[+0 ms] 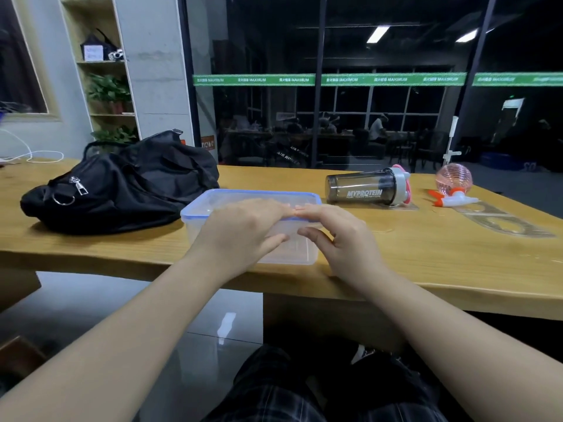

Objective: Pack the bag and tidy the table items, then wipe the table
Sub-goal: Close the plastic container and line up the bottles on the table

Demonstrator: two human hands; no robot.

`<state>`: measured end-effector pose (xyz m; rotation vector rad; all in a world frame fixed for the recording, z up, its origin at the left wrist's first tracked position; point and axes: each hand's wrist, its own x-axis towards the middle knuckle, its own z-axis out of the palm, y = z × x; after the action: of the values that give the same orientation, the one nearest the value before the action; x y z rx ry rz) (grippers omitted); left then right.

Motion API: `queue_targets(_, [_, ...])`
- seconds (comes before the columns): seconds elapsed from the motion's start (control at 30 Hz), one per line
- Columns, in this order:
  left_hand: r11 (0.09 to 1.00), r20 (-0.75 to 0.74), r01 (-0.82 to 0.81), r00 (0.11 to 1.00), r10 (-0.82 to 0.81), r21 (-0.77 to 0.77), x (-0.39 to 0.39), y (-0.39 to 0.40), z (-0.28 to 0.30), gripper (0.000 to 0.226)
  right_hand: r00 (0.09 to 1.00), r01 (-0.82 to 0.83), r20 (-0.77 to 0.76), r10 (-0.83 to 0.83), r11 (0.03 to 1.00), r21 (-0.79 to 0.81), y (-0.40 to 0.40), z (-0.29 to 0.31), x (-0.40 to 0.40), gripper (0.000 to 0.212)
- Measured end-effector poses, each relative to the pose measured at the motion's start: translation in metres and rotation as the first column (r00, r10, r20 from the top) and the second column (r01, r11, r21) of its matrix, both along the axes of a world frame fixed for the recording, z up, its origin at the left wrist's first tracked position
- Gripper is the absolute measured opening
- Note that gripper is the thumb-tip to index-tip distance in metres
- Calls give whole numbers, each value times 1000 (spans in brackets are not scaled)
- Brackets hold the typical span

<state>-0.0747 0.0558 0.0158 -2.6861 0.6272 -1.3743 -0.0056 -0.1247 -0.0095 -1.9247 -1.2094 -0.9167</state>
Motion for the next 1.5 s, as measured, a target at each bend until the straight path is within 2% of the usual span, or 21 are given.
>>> queue_targets(0.13, [998,30,-9,1000,7,70,-1,13,-5,36,998,-1,68,5,998,-64,4,1,7,34])
queue_targets(0.23, [996,45,0,999,-4,88,2,19,-5,39,998,-8,54,11,998,-67,9,2,12,34])
queue_targets(0.4, [995,82,-36,996,28,96,10,24,-7,38,998,-41,-54,34,989,-142,12,12,17,35])
queue_targets(0.47, [994,106,-48,994,37,101,14,25,-8,37,991,-36,-135,7,977,-211,12,18,19,40])
queue_targets(0.53, [992,123,-66,991,52,109,19,23,-7,36,988,-10,-152,-34,960,-279,15,23,25,44])
queue_targets(0.77, [963,144,-234,966,216,131,41,27,-3,32,994,68,-57,-89,953,-296,39,30,45,24])
queue_targets(0.9, [979,115,-189,977,180,72,52,32,-5,30,993,61,-81,-89,952,-301,45,30,55,25])
queue_targets(1.03, [991,57,-130,990,131,-37,52,29,-7,30,977,29,-190,-93,949,-314,46,34,60,28])
queue_targets(1.23, [967,-45,-171,985,165,-191,50,23,-9,36,916,-76,-391,-94,914,-399,35,48,61,41])
queue_targets(1.33, [964,-16,-156,988,156,-214,47,21,-9,33,890,-127,-452,-61,918,-376,31,50,59,41])
queue_targets(1.5, [958,-58,-227,974,220,-172,47,24,-7,26,892,-103,-444,-82,921,-376,35,51,55,39])
